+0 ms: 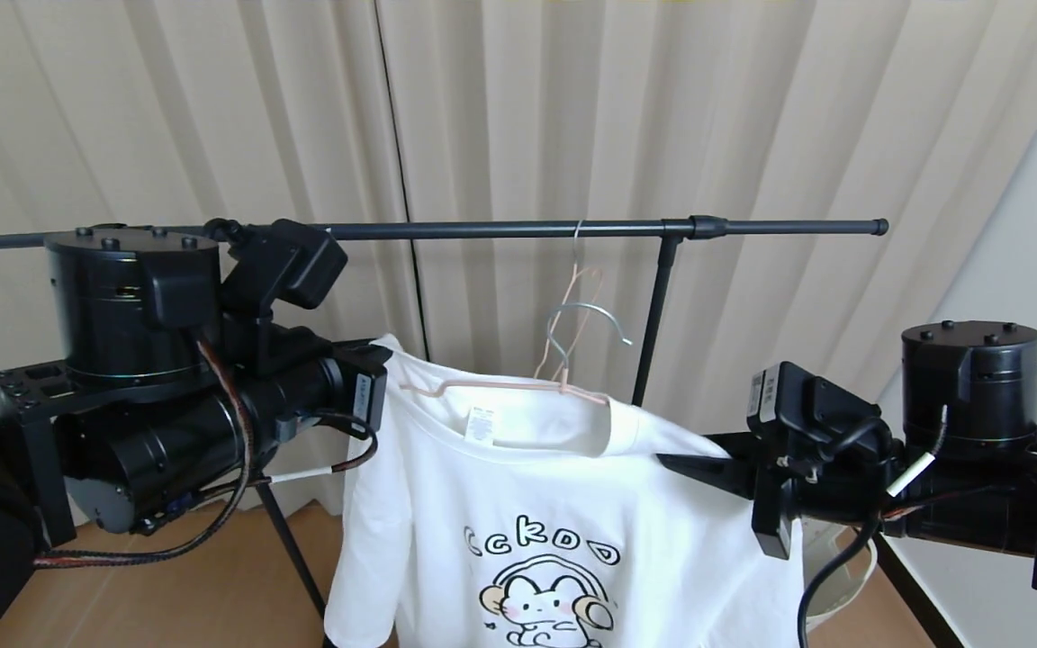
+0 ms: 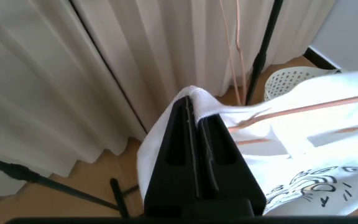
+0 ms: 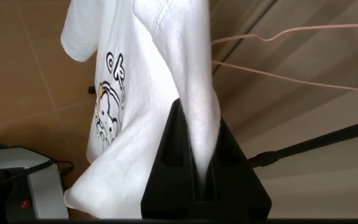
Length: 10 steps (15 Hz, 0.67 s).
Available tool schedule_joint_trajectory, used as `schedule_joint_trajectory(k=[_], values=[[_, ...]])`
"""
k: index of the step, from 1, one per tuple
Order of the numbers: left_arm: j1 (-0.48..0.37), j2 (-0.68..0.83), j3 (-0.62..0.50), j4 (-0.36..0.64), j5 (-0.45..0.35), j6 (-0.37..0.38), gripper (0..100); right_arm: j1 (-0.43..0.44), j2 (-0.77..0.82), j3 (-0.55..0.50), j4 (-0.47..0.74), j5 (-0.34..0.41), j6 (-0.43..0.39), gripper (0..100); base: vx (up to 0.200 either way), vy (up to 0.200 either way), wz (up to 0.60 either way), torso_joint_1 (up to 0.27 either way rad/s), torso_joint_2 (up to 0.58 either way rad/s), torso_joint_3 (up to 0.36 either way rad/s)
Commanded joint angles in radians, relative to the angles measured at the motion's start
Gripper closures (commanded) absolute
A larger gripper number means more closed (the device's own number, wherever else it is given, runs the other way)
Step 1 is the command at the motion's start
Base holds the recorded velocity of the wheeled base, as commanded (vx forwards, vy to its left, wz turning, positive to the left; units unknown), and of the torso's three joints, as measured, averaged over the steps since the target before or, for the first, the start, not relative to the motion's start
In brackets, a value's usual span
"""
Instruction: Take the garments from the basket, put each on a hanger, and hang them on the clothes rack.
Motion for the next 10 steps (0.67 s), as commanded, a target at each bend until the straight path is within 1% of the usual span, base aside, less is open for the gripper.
schedule_joint_trajectory(k=[1, 2, 4, 5, 7, 9, 10], values=[[0.098, -0.030, 0.025, 0.009, -0.009, 0.006, 100, -0.011, -0.006, 0.002, 0.002, 0.000, -0.003, 100, 0.000, 0.000, 0.00, 0.000, 0.00, 0.000], [0.115, -0.027, 0.024, 0.009, -0.012, 0.006, 100, -0.011, -0.007, 0.002, 0.002, 0.000, -0.003, 100, 0.000, 0.000, 0.00, 0.000, 0.00, 0.000], [0.151, 0.002, 0.015, 0.006, -0.044, 0.023, 100, -0.010, -0.021, 0.017, 0.011, 0.003, -0.026, 100, 0.000, 0.000, 0.00, 0.000, 0.00, 0.000], [0.153, 0.022, 0.001, 0.004, -0.064, 0.024, 100, 0.001, -0.023, 0.019, 0.019, 0.003, -0.031, 100, 0.000, 0.000, 0.00, 0.000, 0.00, 0.000], [0.147, 0.048, -0.030, 0.004, -0.069, 0.029, 100, 0.025, -0.032, 0.019, 0.048, 0.006, -0.029, 100, 0.000, 0.000, 0.00, 0.000, 0.00, 0.000], [0.145, 0.068, -0.057, 0.003, -0.132, 0.061, 100, 0.042, -0.035, 0.017, 0.063, 0.035, -0.028, 100, 0.000, 0.000, 0.00, 0.000, 0.00, 0.000], [0.141, 0.070, -0.057, 0.003, -0.155, 0.061, 100, 0.048, -0.030, 0.014, 0.062, 0.034, -0.026, 100, 0.000, 0.000, 0.00, 0.000, 0.00, 0.000]])
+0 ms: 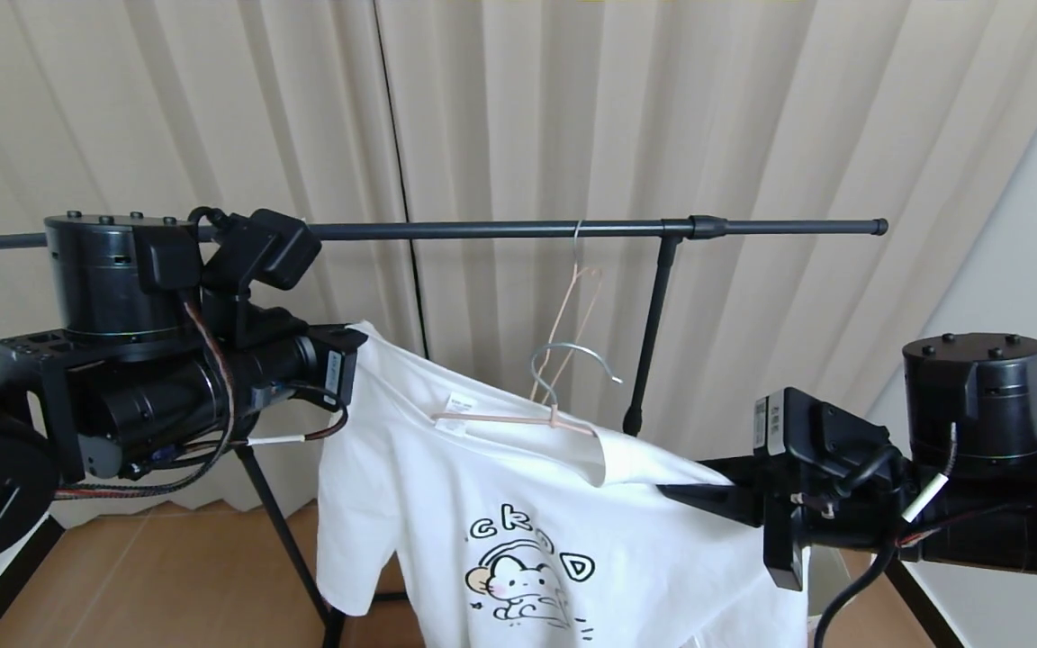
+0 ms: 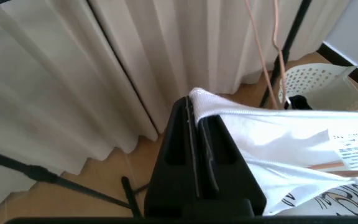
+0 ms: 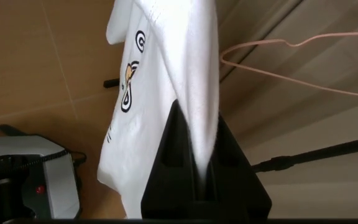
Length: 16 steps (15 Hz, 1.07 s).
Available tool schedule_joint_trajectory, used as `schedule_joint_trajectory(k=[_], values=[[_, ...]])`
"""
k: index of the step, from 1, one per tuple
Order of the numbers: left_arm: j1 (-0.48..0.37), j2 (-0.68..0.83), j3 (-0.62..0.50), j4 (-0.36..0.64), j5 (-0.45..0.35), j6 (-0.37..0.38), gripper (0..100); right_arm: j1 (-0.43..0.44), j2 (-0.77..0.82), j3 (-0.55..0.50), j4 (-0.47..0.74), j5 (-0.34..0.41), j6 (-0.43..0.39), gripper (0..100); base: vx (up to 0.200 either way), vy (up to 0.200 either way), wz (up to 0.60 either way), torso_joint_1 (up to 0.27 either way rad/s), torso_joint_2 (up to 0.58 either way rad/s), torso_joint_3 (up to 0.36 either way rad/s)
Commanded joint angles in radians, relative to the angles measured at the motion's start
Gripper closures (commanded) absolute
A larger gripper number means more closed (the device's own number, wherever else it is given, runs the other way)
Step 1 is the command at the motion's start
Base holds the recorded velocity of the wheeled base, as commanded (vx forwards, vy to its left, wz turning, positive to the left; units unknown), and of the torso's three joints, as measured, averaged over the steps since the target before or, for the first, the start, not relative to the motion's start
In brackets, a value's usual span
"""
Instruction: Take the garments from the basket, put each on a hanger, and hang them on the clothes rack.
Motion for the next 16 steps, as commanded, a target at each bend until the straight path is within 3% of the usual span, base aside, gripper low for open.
schedule_joint_trajectory(k=[1, 5, 9, 12, 16], values=[[-0.031, 0.013, -0.004, -0.001, -0.014, 0.004, 100, 0.009, 0.010, -0.012, -0.001, -0.003, 0.002, 100, 0.000, 0.000, 0.00, 0.000, 0.00, 0.000], [-0.077, -0.027, 0.025, 0.001, -0.015, 0.016, 100, 0.003, 0.041, -0.054, -0.015, -0.078, 0.045, 100, 0.000, 0.000, 0.00, 0.000, 0.00, 0.000], [-0.113, -0.056, 0.048, -0.001, -0.006, 0.047, 100, -0.035, 0.025, -0.072, -0.010, -0.078, 0.071, 100, 0.000, 0.000, 0.00, 0.000, 0.00, 0.000], [-0.137, -0.055, 0.040, -0.001, -0.005, 0.048, 100, -0.003, 0.036, -0.063, -0.003, -0.078, 0.073, 100, 0.000, 0.000, 0.00, 0.000, 0.00, 0.000], [-0.203, -0.070, 0.039, 0.001, -0.003, 0.047, 100, 0.055, 0.087, -0.080, -0.017, -0.103, 0.151, 100, 0.000, 0.000, 0.00, 0.000, 0.00, 0.000]])
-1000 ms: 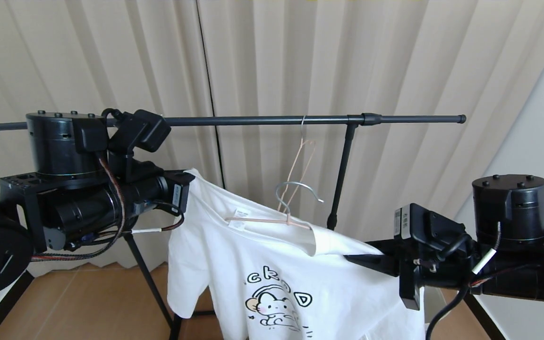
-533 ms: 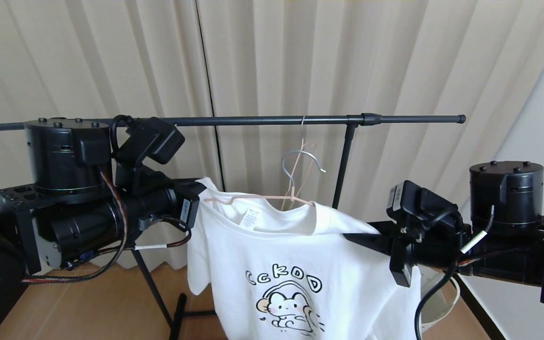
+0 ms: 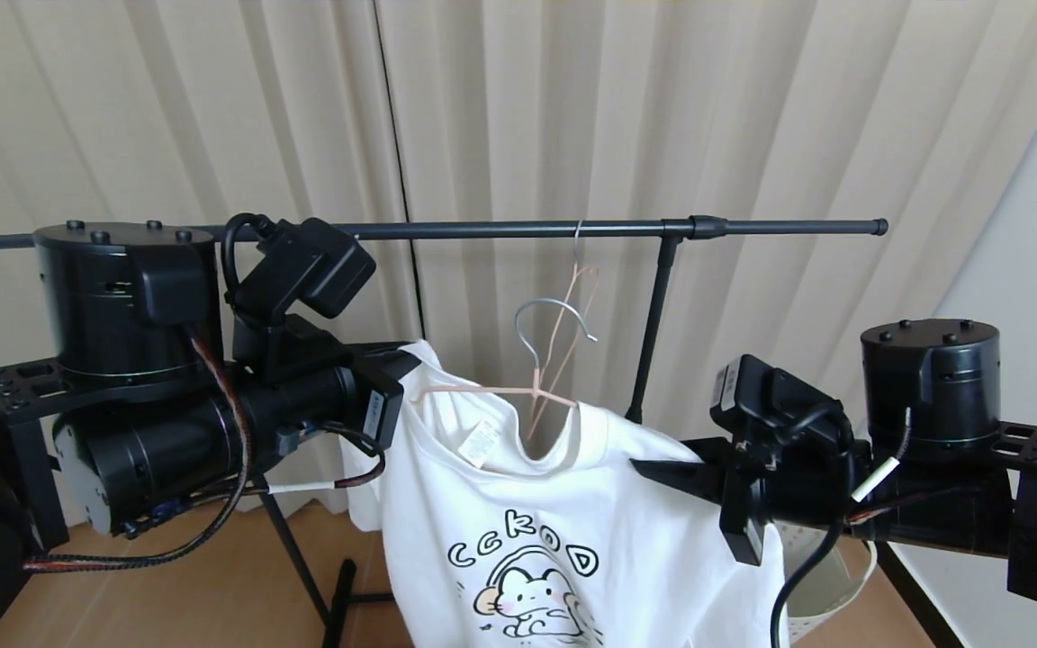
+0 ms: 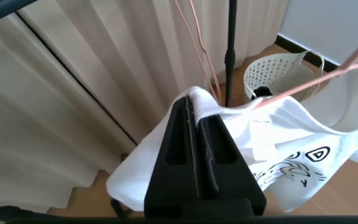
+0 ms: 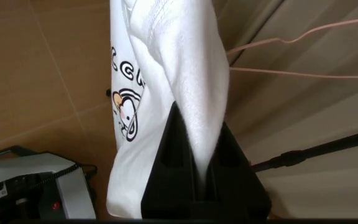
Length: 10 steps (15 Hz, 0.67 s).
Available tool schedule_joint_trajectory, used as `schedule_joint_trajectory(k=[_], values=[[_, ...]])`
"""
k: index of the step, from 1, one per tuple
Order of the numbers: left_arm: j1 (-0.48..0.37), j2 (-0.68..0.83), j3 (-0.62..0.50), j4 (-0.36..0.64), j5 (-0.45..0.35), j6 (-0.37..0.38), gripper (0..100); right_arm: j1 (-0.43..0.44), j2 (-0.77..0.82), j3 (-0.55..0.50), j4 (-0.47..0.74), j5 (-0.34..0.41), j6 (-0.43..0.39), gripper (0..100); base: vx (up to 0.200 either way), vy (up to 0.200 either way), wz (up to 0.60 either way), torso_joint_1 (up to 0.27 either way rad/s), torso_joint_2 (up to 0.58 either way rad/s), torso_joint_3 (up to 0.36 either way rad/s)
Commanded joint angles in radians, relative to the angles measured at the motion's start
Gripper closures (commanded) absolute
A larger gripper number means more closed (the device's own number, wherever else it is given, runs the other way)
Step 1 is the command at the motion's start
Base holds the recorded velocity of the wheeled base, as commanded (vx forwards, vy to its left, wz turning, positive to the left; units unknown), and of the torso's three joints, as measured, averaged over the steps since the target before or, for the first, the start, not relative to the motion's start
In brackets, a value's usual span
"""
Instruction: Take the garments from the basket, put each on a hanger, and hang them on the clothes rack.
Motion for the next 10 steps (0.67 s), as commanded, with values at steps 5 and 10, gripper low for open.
schedule_joint_trajectory(k=[5, 10], values=[[-0.074, -0.024, -0.008, 0.000, 0.067, 0.000, 100, 0.036, 0.065, -0.036, -0.003, -0.072, 0.065, 100, 0.000, 0.000, 0.00, 0.000, 0.00, 0.000], [-0.086, -0.022, -0.026, 0.002, 0.079, -0.007, 100, 0.074, 0.165, -0.030, -0.163, -0.253, 0.067, 100, 0.000, 0.000, 0.00, 0.000, 0.00, 0.000]])
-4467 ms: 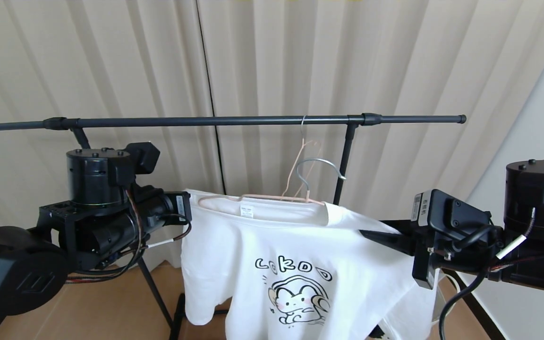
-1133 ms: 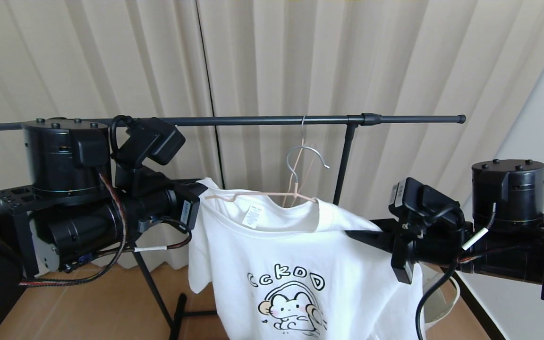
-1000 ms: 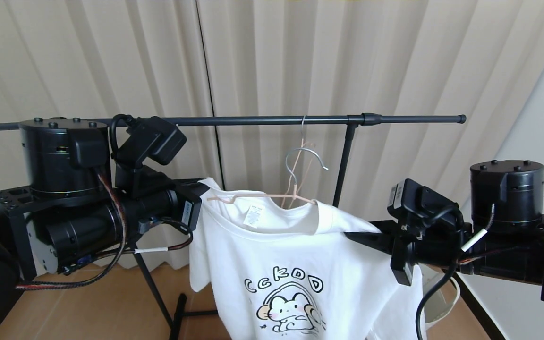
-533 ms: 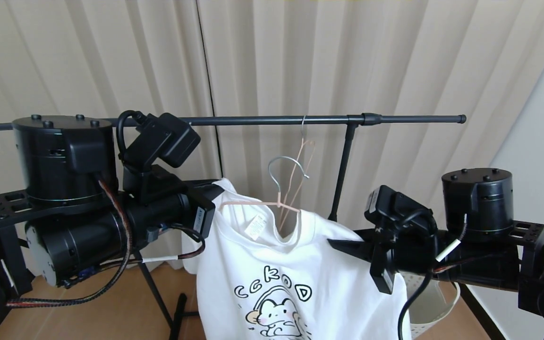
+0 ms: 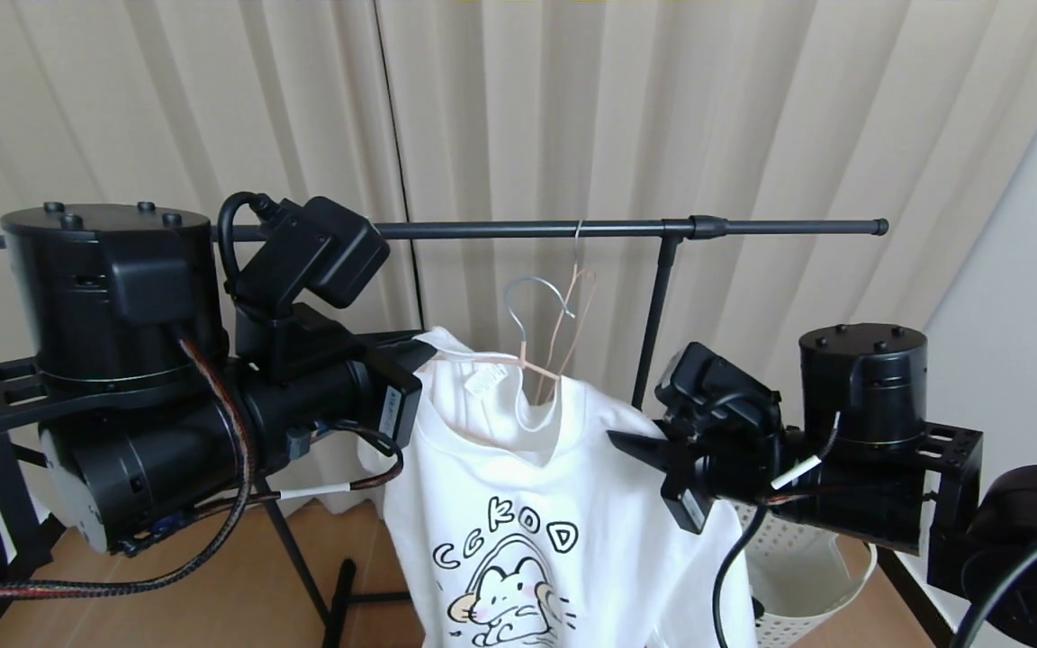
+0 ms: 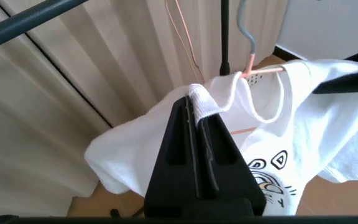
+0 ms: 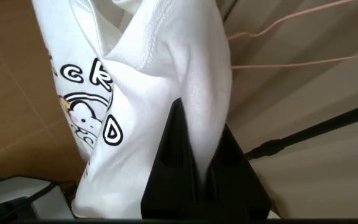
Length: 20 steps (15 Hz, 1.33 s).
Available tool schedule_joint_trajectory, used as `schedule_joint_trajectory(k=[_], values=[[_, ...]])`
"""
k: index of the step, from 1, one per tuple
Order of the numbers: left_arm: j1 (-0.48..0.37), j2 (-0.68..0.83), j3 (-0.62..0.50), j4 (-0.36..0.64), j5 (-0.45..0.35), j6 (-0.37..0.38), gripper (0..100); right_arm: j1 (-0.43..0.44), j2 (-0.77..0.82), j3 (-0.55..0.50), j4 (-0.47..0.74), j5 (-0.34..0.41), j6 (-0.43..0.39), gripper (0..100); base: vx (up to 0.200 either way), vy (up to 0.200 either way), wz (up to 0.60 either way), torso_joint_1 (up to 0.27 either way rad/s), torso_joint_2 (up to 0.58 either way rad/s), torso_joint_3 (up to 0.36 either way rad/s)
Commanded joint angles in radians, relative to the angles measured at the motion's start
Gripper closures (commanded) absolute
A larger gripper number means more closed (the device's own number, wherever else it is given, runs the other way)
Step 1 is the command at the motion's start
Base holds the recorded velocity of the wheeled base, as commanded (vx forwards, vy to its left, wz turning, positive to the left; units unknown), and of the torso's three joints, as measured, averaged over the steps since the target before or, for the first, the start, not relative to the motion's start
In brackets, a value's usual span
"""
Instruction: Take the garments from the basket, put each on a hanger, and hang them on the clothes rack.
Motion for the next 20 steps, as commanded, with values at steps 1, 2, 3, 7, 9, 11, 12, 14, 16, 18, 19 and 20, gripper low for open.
schedule_joint_trajectory(k=[1, 2, 3, 7, 9, 11, 12, 14, 16, 18, 19, 20], values=[[-0.010, 0.000, -0.010, 0.000, 0.000, -0.001, 100, 0.028, 0.074, 0.008, -0.054, -0.043, 0.001, 100, 0.000, 0.000, 0.00, 0.000, 0.00, 0.000], [-0.013, -0.002, -0.010, 0.000, 0.001, -0.001, 100, 0.031, 0.084, 0.009, -0.069, -0.053, 0.003, 100, 0.000, 0.000, 0.00, 0.000, 0.00, 0.000], [-0.016, -0.002, -0.011, 0.000, 0.001, -0.003, 100, 0.031, 0.086, 0.009, -0.077, -0.054, 0.003, 100, 0.000, 0.000, 0.00, 0.000, 0.00, 0.000], [-0.046, 0.004, -0.029, 0.001, 0.003, -0.023, 100, 0.050, 0.123, 0.002, -0.146, -0.082, 0.045, 100, 0.000, 0.000, 0.00, 0.000, 0.00, 0.000], [-0.049, 0.009, -0.031, 0.001, 0.001, -0.027, 100, 0.051, 0.132, 0.008, -0.201, -0.086, 0.062, 100, 0.000, 0.000, 0.00, 0.000, 0.00, 0.000], [-0.049, 0.015, -0.029, 0.001, 0.003, -0.061, 100, 0.051, 0.126, 0.009, -0.233, -0.080, 0.111, 100, 0.000, 0.000, 0.00, 0.000, 0.00, 0.000], [-0.049, 0.018, -0.029, 0.001, 0.003, -0.066, 100, 0.051, 0.123, 0.008, -0.244, -0.079, 0.128, 100, 0.000, 0.000, 0.00, 0.000, 0.00, 0.000], [-0.047, 0.023, -0.029, 0.001, 0.011, -0.081, 100, 0.042, 0.098, 0.028, -0.310, -0.010, 0.165, 100, 0.000, 0.000, 0.00, 0.000, 0.00, 0.000], [-0.049, 0.035, -0.033, 0.000, 0.040, -0.095, 100, 0.012, 0.052, 0.058, -0.330, 0.101, 0.168, 100, 0.000, 0.000, 0.00, 0.000, 0.00, 0.000], [-0.052, 0.052, -0.045, -0.002, 0.043, -0.106, 100, -0.008, 0.026, 0.066, -0.330, 0.164, 0.199, 100, 0.000, 0.000, 0.00, 0.000, 0.00, 0.000], [-0.055, 0.054, -0.048, -0.002, 0.043, -0.110, 100, -0.011, 0.018, 0.068, -0.330, 0.176, 0.208, 100, 0.000, 0.000, 0.00, 0.000, 0.00, 0.000], [-0.063, 0.064, -0.057, -0.002, 0.044, -0.121, 100, -0.013, 0.003, 0.071, -0.330, 0.202, 0.225, 100, 0.000, 0.000, 0.00, 0.000, 0.00, 0.000]])
